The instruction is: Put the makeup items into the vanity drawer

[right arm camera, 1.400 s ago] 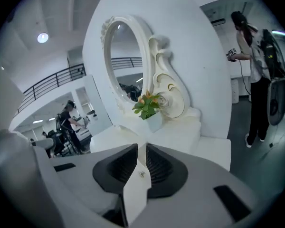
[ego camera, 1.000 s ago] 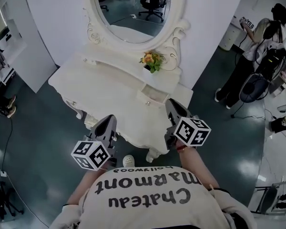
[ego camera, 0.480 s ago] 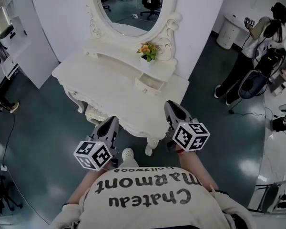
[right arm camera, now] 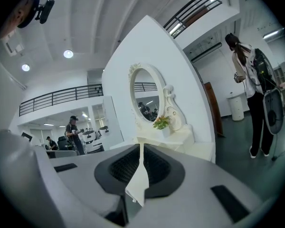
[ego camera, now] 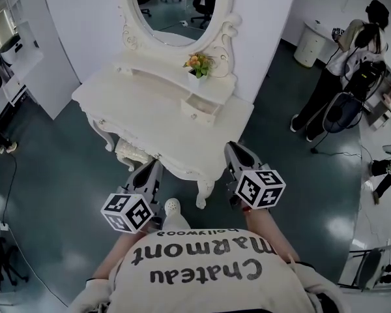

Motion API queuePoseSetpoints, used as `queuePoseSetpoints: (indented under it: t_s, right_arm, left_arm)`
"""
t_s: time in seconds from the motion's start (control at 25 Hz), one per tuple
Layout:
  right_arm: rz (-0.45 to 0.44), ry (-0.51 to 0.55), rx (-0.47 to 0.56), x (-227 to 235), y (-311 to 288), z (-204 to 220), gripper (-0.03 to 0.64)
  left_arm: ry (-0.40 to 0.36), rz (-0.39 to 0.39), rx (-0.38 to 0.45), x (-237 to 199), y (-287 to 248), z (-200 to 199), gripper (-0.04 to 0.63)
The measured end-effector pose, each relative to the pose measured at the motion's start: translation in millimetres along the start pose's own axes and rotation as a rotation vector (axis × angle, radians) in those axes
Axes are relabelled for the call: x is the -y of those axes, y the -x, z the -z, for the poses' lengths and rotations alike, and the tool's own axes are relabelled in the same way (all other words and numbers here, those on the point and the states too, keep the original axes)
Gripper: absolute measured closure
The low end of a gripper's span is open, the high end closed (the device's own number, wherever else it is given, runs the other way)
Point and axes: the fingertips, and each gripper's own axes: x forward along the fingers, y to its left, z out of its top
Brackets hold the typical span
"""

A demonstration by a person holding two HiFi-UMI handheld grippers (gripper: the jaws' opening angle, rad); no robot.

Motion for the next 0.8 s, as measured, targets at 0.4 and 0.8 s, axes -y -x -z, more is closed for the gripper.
queuePoseSetpoints:
  t_s: [0.4, 0.8]
  right_arm:
    - [-0.007, 0.007, -0.016, -8.4, 13.6, 7.3, 0.572]
    - [0.003, 0.012, -0.030, -6.6, 9.5, 9.3, 0.572]
  left_arm:
    - [-0.012, -0.006, -0.002, 9.5, 17.7, 0.9, 0.588]
    - [-0.021, 0.005, -0.015, 8.7, 11.7, -0.8, 0.588]
